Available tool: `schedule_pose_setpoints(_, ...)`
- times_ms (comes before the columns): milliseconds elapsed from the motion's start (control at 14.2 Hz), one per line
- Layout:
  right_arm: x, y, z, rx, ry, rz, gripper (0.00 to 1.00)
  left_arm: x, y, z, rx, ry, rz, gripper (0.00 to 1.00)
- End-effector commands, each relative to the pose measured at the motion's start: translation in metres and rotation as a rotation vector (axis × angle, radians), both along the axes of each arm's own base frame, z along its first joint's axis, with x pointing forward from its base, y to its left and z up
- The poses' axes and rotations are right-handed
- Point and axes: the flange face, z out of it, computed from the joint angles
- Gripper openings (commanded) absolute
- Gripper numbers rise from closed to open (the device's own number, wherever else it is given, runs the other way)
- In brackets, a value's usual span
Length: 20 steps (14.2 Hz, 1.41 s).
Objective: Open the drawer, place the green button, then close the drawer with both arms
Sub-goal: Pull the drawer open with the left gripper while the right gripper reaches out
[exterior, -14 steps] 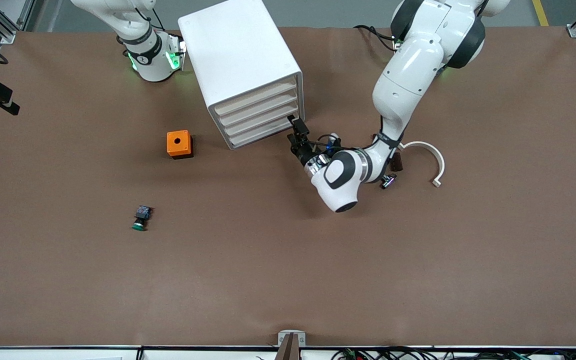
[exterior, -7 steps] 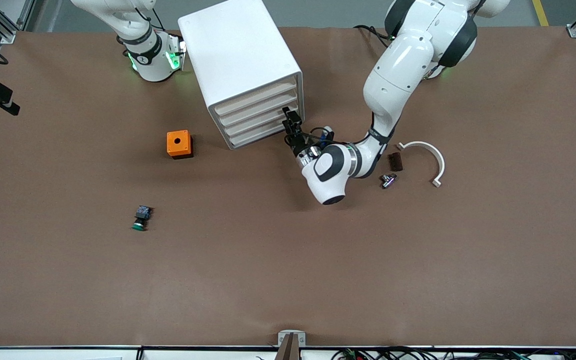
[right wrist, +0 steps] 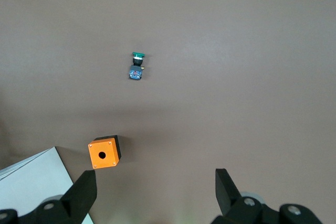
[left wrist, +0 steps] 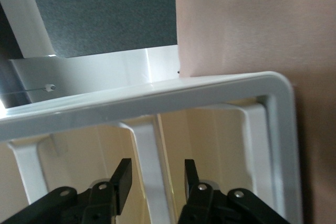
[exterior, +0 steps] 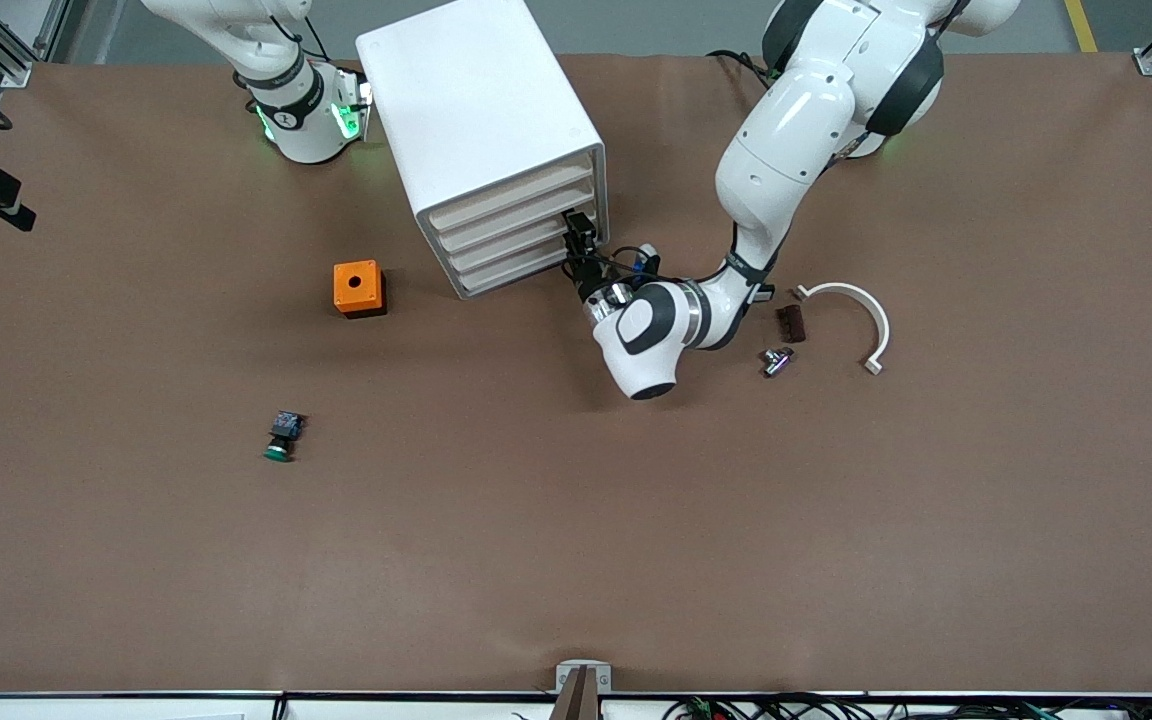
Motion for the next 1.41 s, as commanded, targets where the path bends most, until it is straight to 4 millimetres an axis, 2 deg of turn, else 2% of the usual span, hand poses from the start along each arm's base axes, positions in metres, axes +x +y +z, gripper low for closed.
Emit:
schedule_pose_setpoints(0,0.002,-0.005,0.000,-0.012,0.011,-0.009,1.00,-0.008,-0.011,0.004,-0.012,0.040,-0.014,0.25)
schedule_pose_setpoints(141,0.010,-0.008,-0.011,-0.013,0.028,-0.001,1.00,-0.008,-0.010,0.004,-0.010,0.038,-0.016,0.11)
schedule_pose_setpoints(211,0.019,-0.013,-0.027,-0.006,0.052,-0.013,1.00,-0.007,-0.009,0.003,-0.009,0.038,-0.014,0.08)
schedule_pose_setpoints(281,0.039,-0.011,-0.060,-0.009,0.118,-0.006,1.00,-0.006,-0.009,0.003,-0.009,0.037,-0.013,0.06)
schedule_pose_setpoints(422,0.054,-0.017,-0.061,-0.015,0.104,-0.011,1.00,-0.004,-0.007,0.002,-0.007,0.037,-0.008,0.04)
schedule_pose_setpoints(492,0.071,-0.020,-0.094,-0.016,0.152,-0.020,1.00,-0.001,-0.004,0.002,-0.006,0.036,-0.002,0.04)
schedule_pose_setpoints(562,0.082,-0.023,-0.113,-0.016,0.166,-0.010,1.00,0.003,-0.001,0.001,-0.004,0.034,0.006,0.04)
schedule_pose_setpoints(633,0.086,-0.029,-0.112,-0.013,0.125,-0.018,1.00,0.010,0.005,0.001,-0.003,0.036,0.022,0.04)
schedule_pose_setpoints(843,0.095,-0.009,-0.130,-0.002,0.120,-0.042,1.00,0.037,0.029,0.002,-0.005,0.036,0.079,0.04)
schedule_pose_setpoints(984,0.102,0.014,-0.165,-0.012,0.102,-0.114,1.00,0.049,0.039,0.003,-0.007,0.031,0.107,0.04)
schedule_pose_setpoints(1125,0.106,0.037,-0.192,-0.018,0.082,-0.095,1.00,0.064,0.052,0.003,-0.005,0.021,0.143,0.06)
schedule_pose_setpoints(1335,0.097,0.045,-0.264,-0.020,0.012,-0.111,1.00,0.090,0.076,0.002,0.001,-0.003,0.214,0.07)
